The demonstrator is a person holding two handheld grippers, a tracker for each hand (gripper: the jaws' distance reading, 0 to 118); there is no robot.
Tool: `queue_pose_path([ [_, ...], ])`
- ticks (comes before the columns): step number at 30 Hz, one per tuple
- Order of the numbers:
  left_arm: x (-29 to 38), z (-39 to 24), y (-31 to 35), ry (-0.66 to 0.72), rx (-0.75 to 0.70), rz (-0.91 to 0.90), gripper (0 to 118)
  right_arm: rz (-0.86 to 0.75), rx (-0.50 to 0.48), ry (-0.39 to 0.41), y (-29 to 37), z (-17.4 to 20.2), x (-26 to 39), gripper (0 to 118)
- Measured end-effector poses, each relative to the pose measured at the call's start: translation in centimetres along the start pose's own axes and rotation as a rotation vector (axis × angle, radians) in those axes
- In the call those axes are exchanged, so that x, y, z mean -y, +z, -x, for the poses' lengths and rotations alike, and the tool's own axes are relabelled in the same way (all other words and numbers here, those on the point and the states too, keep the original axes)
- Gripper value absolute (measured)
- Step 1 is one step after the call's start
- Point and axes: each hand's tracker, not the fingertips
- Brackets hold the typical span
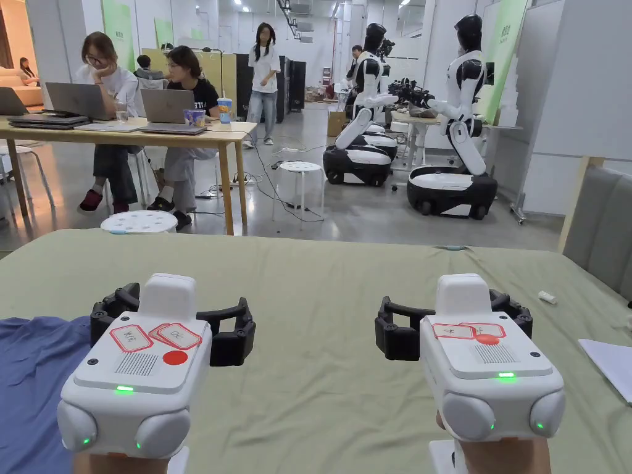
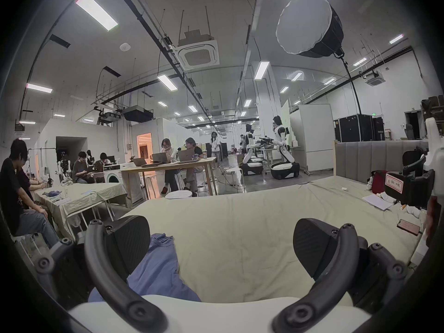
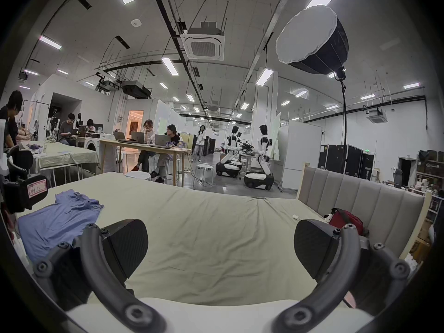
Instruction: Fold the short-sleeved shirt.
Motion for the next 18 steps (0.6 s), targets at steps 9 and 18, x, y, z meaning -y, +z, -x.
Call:
queue_pose_path([
  [9,0.18,0.08,-0.13,0.008,-0.017,0.006,118,-0.011,0.007,0.0,0.02,-0.18,0.27,118],
  [18,0.28,-0.18,0.04,-0.018,-0.017,-0.019,118,-0.006,0.001,-0.013,-0.32,-0.39,0.65,118],
])
